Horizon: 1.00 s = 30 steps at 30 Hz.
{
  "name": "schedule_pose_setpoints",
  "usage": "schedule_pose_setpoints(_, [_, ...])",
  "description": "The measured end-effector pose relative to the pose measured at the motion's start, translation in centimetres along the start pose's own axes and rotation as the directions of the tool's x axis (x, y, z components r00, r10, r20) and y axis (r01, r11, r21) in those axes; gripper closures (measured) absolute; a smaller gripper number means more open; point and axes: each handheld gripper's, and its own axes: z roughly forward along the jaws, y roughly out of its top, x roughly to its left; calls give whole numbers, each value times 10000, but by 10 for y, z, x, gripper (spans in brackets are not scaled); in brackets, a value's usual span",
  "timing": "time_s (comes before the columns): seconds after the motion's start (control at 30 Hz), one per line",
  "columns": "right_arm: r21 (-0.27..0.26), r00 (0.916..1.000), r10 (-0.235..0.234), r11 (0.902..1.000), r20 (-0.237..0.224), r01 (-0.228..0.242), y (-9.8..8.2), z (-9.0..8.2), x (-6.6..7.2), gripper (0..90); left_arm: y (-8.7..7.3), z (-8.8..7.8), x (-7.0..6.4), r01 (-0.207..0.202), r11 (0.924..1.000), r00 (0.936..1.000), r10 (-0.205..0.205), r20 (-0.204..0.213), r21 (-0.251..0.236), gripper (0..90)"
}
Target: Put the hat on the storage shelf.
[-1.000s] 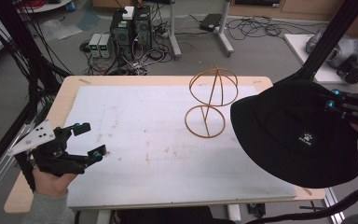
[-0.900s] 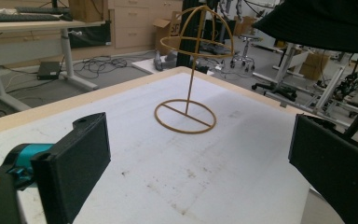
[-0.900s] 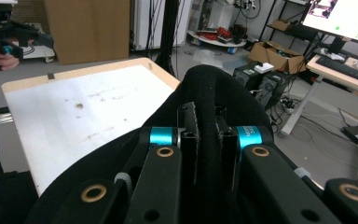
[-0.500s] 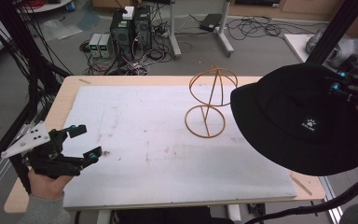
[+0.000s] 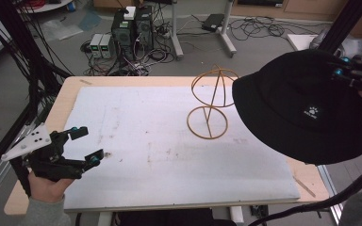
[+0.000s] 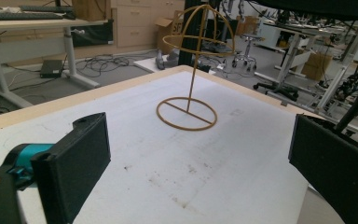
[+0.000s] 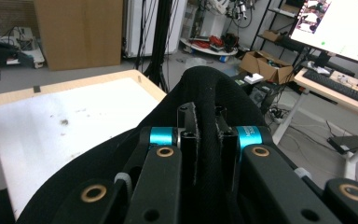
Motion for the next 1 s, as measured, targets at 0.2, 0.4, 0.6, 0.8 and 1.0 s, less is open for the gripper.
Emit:
schedule_pose_setpoints(0.2, [-57,9999,-73,10000,-142,72,12,23,-8,846,1,0,0,7,10000,10000,-7,-53,41,58])
schedule_pose_setpoints(0.4, [-95,9993,-257,9996,-271,255,24,50,-14,845,0,-3,-2,-18,9999,9998,20,-198,102,58])
schedule_pose_setpoints(0.6, [-165,9980,-453,9989,-443,446,37,83,-20,845,-4,-13,-9,13,9997,9989,-2,-463,239,58])
schedule_pose_setpoints(0.8, [-63,9977,-483,9988,-480,480,50,119,-20,845,-7,-27,-17,11,9998,9981,2,-620,217,58])
schedule_pose_setpoints(1.0, [-128,9969,-478,9988,-625,471,59,151,-20,845,-11,-38,-20,62,9995,9962,-35,-874,306,58])
